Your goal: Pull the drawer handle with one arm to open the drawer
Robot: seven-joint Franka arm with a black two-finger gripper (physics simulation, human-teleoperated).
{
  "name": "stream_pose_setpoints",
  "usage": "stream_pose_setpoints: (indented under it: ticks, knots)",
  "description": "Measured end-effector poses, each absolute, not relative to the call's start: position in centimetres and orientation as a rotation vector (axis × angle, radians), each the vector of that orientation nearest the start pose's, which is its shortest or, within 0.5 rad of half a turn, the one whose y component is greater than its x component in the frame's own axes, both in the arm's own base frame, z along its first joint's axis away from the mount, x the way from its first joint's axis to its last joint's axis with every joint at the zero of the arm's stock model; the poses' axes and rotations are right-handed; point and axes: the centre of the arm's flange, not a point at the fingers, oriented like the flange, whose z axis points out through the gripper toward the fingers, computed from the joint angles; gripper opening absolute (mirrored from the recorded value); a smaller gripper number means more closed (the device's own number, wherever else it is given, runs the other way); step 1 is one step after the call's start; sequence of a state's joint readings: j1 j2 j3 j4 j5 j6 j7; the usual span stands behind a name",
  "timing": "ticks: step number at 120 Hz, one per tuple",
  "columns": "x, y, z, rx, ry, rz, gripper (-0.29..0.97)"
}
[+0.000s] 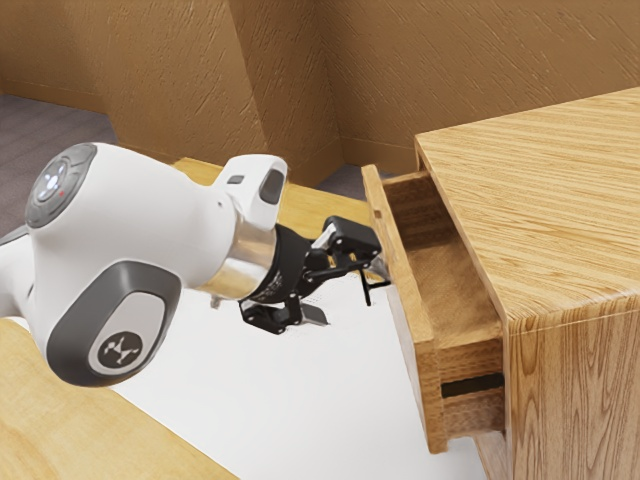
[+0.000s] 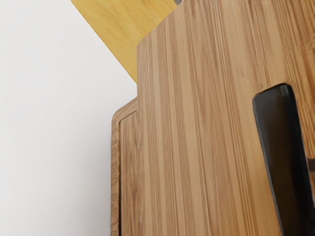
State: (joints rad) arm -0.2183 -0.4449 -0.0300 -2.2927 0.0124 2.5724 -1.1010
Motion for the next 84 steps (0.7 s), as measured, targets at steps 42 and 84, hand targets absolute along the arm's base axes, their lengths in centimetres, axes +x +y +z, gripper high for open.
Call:
stream_pose_setpoints:
  ticks: [42,84]
  knots:
    - [42.5,-9.7,60.8,-3.088,-1.433,-1.067,0.68]
    - [39.4,-7.5,61.0,-3.041,-1.48,-1.076,0.68]
